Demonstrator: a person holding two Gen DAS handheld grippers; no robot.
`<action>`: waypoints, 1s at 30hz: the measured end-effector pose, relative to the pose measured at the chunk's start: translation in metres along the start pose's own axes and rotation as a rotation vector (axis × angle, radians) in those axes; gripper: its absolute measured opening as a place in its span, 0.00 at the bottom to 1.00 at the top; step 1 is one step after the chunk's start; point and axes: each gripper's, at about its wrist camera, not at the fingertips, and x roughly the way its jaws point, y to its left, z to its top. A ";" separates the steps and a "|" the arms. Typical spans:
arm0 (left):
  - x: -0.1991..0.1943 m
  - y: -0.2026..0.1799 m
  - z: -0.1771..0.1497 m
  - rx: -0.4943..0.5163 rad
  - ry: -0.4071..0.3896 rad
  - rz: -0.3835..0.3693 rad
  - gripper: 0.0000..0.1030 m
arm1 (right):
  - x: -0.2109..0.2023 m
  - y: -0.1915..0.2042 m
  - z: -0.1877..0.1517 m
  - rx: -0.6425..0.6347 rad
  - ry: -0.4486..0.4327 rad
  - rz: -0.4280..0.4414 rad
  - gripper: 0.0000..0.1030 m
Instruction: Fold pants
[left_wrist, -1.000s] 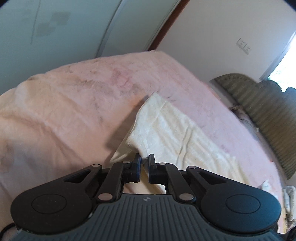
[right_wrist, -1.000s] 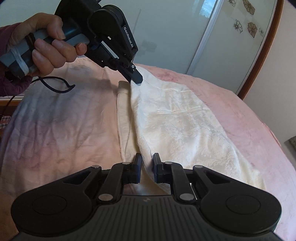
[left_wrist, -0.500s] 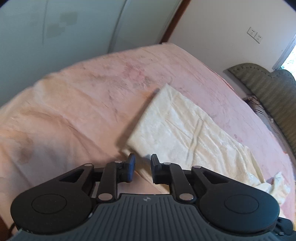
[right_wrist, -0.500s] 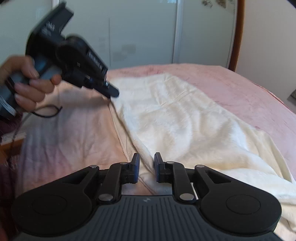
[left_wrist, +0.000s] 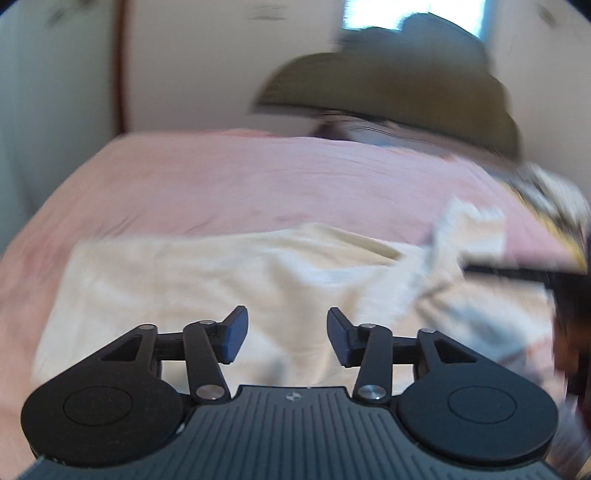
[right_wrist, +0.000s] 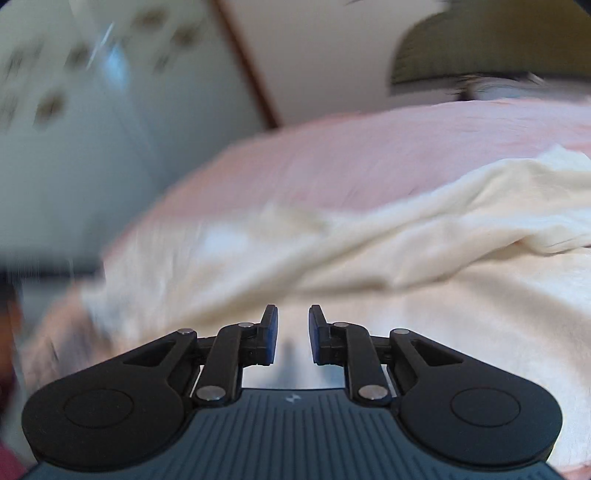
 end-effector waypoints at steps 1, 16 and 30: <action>0.006 -0.016 0.000 0.076 -0.003 -0.006 0.58 | 0.003 -0.011 0.012 0.047 -0.027 -0.022 0.29; 0.073 -0.075 -0.038 0.400 -0.020 0.004 0.21 | 0.094 -0.056 0.077 0.106 0.136 -0.376 0.39; 0.045 -0.072 -0.046 0.341 0.053 -0.219 0.06 | -0.063 -0.074 -0.011 0.439 -0.194 -0.100 0.09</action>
